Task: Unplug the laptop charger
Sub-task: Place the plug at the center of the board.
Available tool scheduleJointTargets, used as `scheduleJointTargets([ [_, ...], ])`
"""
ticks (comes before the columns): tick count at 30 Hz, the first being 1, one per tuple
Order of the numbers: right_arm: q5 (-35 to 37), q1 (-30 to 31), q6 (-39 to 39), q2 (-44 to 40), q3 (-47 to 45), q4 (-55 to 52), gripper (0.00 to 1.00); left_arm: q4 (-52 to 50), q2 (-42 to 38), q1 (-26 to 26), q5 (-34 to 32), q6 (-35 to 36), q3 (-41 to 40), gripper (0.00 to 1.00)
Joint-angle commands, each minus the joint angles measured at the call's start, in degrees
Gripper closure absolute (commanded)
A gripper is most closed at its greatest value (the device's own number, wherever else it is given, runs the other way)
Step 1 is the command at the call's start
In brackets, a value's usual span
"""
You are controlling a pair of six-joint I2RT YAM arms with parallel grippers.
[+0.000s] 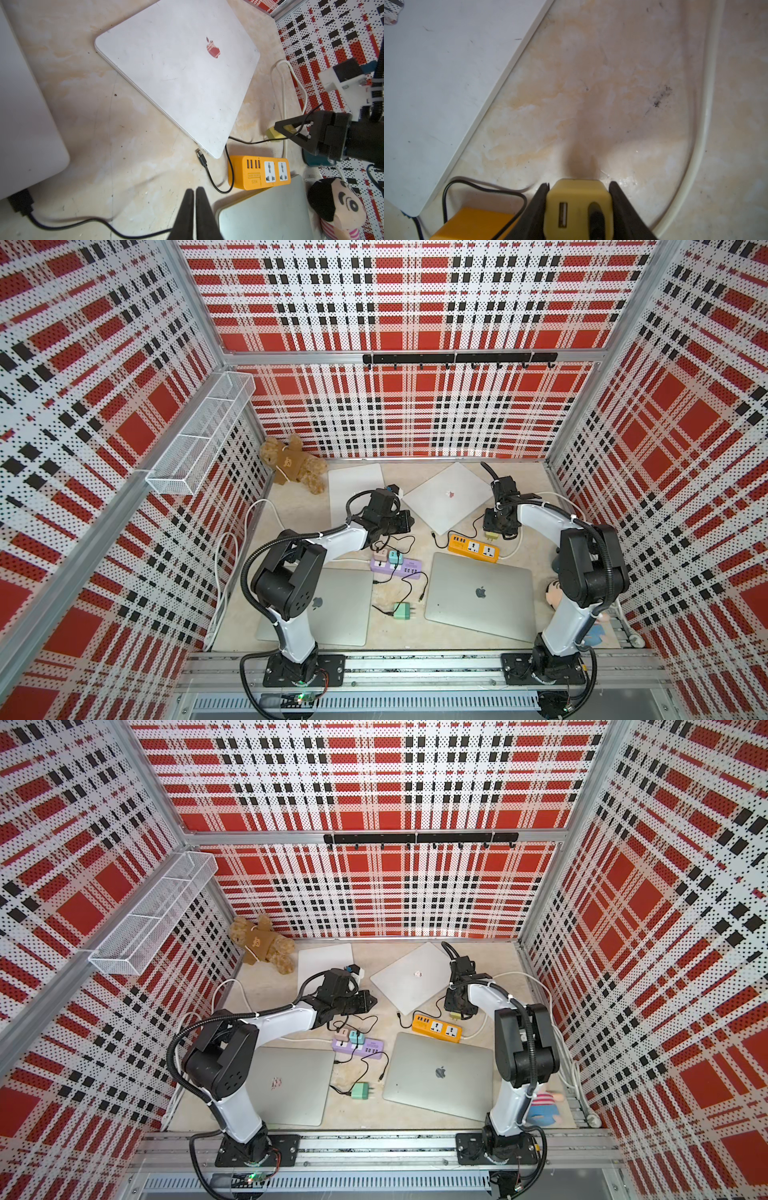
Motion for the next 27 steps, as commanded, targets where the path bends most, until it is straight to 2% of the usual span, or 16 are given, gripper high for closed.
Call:
scheduleJointTargets([
  [1,-1.28,-0.97,-1.01,2.27,1.19,-2.2,0.67,0.48,-2.41,0.3,-0.58,0.81,-0.93,0.9],
  [13,-2.91,-1.66,-0.87,6.74,4.24,-2.44,0.61,-0.48,-3.86,1.5,-0.85,1.21,-0.95,0.9],
  [27,-4.13,-2.4,-0.47,6.77,6.46,-2.21,0.54,-1.25,-4.12,2.1,-0.93,1.39,-0.19,0.9],
])
